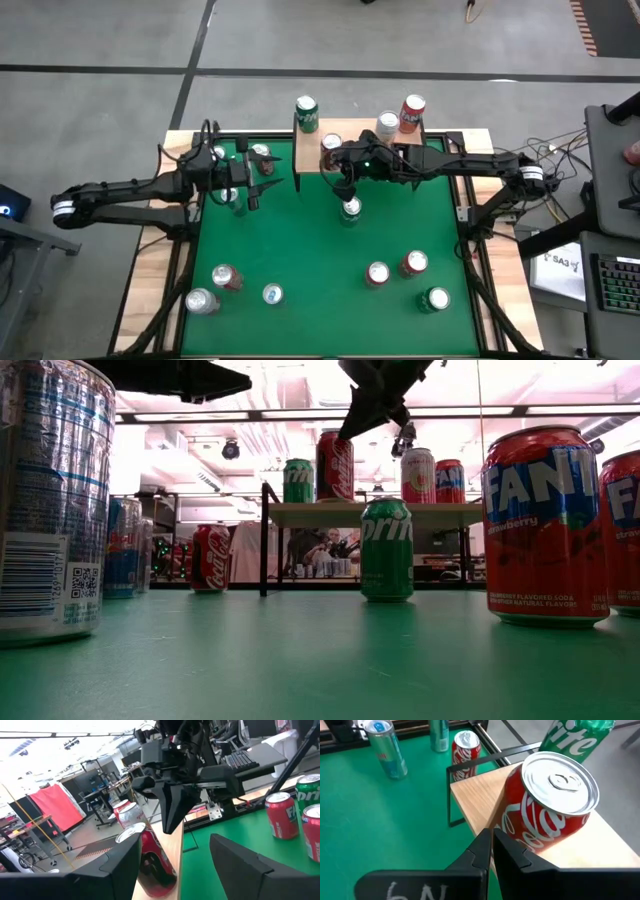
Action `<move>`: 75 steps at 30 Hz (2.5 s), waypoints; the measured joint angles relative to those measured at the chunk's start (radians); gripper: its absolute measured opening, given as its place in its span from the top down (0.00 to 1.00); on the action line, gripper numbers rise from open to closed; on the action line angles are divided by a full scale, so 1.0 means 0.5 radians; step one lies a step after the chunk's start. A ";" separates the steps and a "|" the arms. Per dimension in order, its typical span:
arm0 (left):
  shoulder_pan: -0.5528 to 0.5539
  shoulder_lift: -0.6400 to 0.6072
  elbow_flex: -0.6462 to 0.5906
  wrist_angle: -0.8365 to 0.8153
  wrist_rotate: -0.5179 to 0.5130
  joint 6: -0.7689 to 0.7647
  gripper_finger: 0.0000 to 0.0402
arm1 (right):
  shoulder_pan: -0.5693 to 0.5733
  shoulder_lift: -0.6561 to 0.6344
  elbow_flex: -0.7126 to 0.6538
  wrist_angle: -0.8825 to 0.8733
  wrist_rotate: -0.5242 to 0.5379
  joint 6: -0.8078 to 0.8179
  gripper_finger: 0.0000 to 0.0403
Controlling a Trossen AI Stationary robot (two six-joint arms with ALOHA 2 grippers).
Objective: Place canned beverage on shelf
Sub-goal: Put the middle red soda can on the shelf
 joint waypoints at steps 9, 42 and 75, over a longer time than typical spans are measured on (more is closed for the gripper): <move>0.000 0.005 -0.010 0.025 0.000 -0.008 0.46 | -0.003 0.022 -0.011 -0.010 0.052 0.001 0.97; 0.002 0.123 0.001 0.108 0.001 -0.023 0.46 | -0.056 0.022 -0.018 0.182 0.105 -0.007 0.97; 0.002 0.123 0.001 0.103 0.000 -0.023 0.46 | -0.102 0.134 0.098 -0.019 0.076 0.012 0.97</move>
